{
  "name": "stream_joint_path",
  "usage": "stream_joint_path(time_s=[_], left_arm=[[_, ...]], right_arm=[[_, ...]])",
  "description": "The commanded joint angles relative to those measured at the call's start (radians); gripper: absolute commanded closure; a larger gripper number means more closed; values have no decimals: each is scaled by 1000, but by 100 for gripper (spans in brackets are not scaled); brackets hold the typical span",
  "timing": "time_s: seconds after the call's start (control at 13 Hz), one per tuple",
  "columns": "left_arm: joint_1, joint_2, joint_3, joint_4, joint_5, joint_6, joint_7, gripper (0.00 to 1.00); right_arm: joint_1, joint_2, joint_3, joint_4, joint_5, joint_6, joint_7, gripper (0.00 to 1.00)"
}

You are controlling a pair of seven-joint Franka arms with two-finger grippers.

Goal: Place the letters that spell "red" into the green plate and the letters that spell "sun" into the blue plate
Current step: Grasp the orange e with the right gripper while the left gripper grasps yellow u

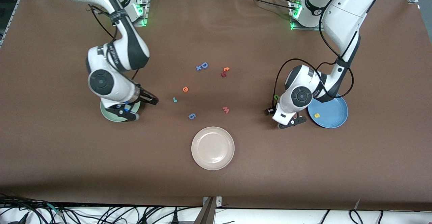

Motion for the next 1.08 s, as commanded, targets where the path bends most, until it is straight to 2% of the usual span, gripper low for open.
stream_joint_path(time_s=[0.0,0.23,0.38,0.54,0.69,0.85,1.0], left_arm=[[0,0,3,-22,28,5,-24,70],[1,-6,3,-22,28,2,-23,87],[3,-28,2,-19,28,-14,-21,88],[12,-72,5,-4,31,-104,-10,87],[26,-123,7,-3,72,-203,-6,87],[66,-157,5,-3,145,-300,48,86],[135,-166,3,-7,152,-330,141,86]], right_arm=[[51,59,14,0,12,96,102,4],[141,105,14,-2,12,142,308,4],[173,119,14,-9,13,146,365,5],[181,127,14,-51,13,167,378,10],[181,127,18,-130,15,286,382,9],[181,127,41,-158,30,340,404,9],[181,127,50,-169,36,340,418,9]])
